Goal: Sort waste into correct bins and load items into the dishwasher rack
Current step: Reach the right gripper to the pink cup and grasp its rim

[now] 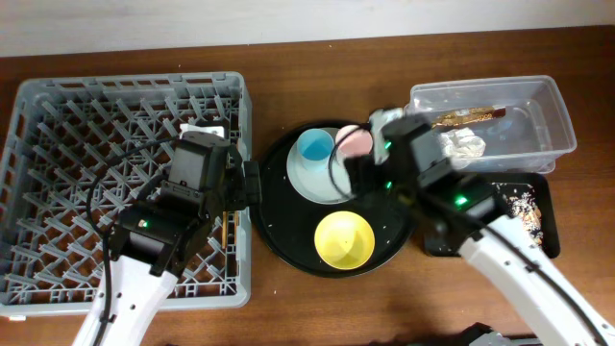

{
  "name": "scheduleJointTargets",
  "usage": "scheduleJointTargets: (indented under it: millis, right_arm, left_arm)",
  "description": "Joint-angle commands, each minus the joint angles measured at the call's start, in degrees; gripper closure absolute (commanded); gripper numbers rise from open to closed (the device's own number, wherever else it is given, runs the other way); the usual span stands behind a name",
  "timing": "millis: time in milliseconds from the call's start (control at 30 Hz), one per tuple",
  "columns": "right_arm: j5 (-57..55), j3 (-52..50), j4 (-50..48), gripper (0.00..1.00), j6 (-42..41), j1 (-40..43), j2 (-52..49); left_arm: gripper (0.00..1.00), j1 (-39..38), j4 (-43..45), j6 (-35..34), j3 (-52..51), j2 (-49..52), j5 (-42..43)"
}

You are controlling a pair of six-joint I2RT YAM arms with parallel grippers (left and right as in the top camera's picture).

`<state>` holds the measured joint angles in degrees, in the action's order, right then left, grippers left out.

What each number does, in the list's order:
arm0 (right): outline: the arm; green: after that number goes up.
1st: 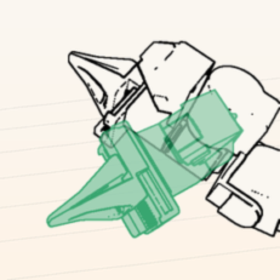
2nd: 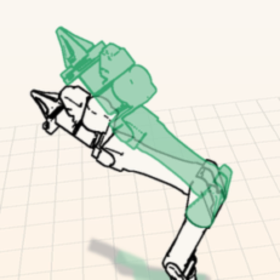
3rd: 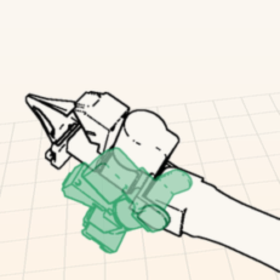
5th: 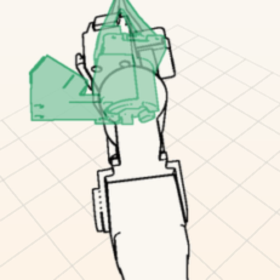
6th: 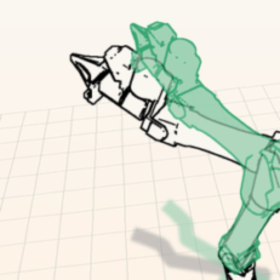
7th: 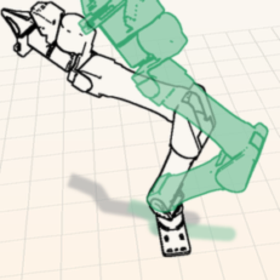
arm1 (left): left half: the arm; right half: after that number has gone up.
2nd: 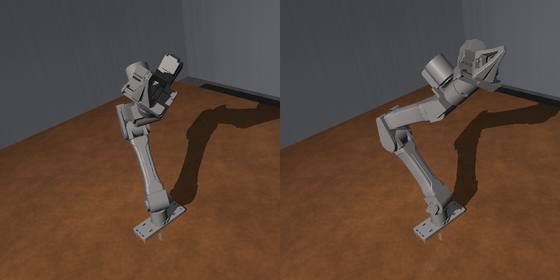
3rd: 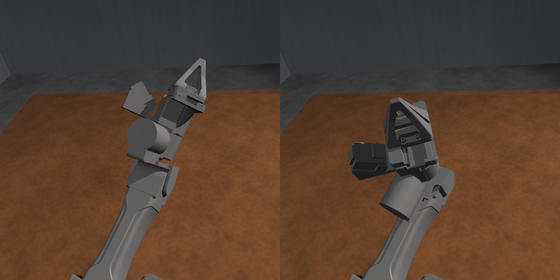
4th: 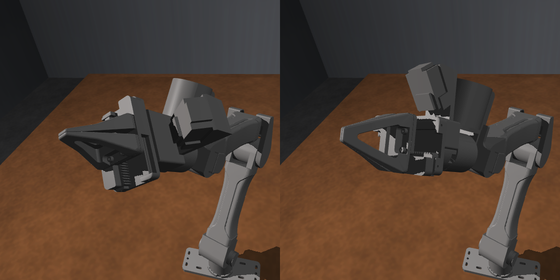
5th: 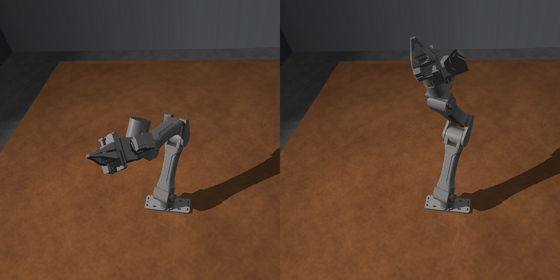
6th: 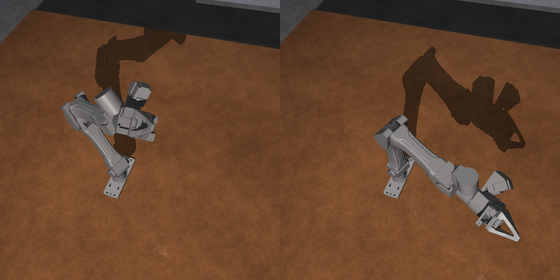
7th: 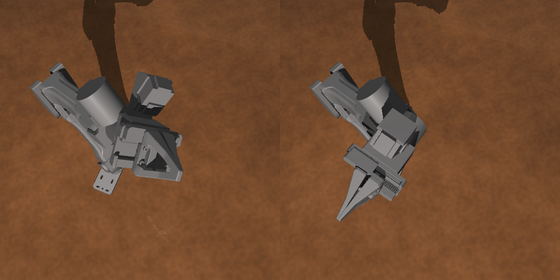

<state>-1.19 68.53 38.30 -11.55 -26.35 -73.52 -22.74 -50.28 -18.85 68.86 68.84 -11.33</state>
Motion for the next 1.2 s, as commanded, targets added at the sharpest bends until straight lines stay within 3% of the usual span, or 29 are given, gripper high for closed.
scheduleJointTargets:
  millis: [0,67,200,267,333,367,567,733,1000,1033,1100,1167]
  right_arm:
    - [-1.0,1.9,-3.6,0.21,8.5,1.5,-4.9]
    - [-1.0,1.9,-6.1,0.13,13.5,1.5,-9.2]
    - [-1.0,1.9,-10.3,0.14,15.7,2.2,-17.0]
    - [-2.8,1.9,-12.8,0.25,15.9,2.2,-20.6]
    - [-3.2,1.9,-13.7,0.47,19.8,2.5,-22.5]
    - [-3.2,1.9,-13.7,0.49,21.6,2.5,-23.4]
    - [-3.2,1.9,-10.7,0.51,28.3,2.5,-26.3]
    - [-1.0,1.8,-9.5,0.41,28.3,2.5,-26.4]
    - [-0.6,1.7,-7.7,0.48,28.3,2.4,-28.0]
    - [-0.6,1.7,-7.8,0.52,28.3,2.4,-28.0]
    - [-0.6,1.8,-7.9,0.72,28.3,2.4,-28.0]
    - [-0.6,1.8,-8.2,0.84,28.3,2.4,-28.0]
  left_arm:
    - [0.01,0.2,0.1,0.1,0.7,-0.3,0.0]
    - [0.01,0.2,0.1,0.1,0.7,-0.3,0.0]
    - [0.01,0.2,0.1,0.1,0.7,-0.3,0.0]
    - [0.01,0.2,0.1,0.1,0.7,-0.3,0.0]
    - [0.01,0.2,0.1,0.1,0.7,-0.3,0.0]
    - [0.01,0.2,0.1,0.1,0.7,-0.3,0.0]
    - [0.01,0.2,0.1,0.1,0.7,-0.3,0.0]
    - [0.01,0.2,0.1,0.1,0.7,-0.3,0.0]
    - [0.01,0.2,0.1,0.1,0.7,-0.3,0.0]
    - [0.01,0.2,0.1,0.1,0.7,-0.3,0.0]
    - [0.01,0.2,0.1,0.1,0.7,-0.3,0.0]
    - [0.01,0.2,0.1,0.1,0.7,-0.3,0.0]
